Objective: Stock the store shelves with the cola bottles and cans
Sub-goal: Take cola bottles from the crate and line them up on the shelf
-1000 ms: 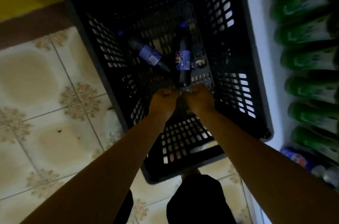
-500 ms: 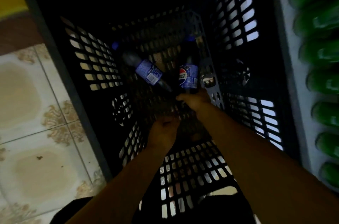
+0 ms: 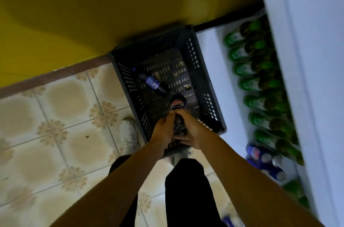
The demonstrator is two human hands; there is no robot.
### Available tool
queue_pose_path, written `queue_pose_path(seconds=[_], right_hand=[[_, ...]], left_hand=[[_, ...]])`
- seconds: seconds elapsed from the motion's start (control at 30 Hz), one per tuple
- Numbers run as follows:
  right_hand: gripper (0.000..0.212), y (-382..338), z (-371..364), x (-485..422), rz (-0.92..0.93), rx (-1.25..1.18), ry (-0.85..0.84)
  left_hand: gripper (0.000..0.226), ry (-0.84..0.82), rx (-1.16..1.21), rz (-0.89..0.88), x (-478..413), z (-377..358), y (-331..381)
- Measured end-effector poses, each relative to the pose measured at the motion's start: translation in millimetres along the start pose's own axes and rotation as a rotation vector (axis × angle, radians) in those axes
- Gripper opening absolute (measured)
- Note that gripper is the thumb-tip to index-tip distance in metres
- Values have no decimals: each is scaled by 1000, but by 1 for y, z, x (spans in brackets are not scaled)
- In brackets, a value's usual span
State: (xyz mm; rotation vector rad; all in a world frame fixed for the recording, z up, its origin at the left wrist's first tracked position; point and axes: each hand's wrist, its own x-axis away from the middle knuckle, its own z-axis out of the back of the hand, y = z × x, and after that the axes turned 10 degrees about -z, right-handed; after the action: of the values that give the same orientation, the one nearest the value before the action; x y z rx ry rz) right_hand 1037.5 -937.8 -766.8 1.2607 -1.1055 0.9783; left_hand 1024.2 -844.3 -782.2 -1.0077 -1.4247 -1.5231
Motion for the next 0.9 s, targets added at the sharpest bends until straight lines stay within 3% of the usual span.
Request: queue_pose_path(seconds=[0.1,0.23,0.3,0.43,0.5,0.6,0.73,0.83,0.9], right_hand=[[54,51,-20,68,36,-183,-68],[60,108,-34,142,109,78,-27],[63,127,-41,166,211,40,-32],[58,155,-58,199,374,-100,147],[60,160,-65,209,377,-205,133],[71,156,-76,224,426,-418,-38],[81,137,-83,256,635,-683,-358],[68,132,-84,297,820,-827,-608],[53,134,-80,324,900,-848,-621]], left_hand=[[54,-6,217,45,82,13,11],[50,-149,364,70,166,57,24],[43,-151,415,53,193,75,33],[43,-58,245,-96,237,99,45],[36,-45,135,-233,256,116,53],[41,-85,-53,-463,283,139,64],[47,-166,-148,-800,319,150,64],[53,-293,-139,-1018,343,146,66],[57,-374,-157,-1138,355,139,74]])
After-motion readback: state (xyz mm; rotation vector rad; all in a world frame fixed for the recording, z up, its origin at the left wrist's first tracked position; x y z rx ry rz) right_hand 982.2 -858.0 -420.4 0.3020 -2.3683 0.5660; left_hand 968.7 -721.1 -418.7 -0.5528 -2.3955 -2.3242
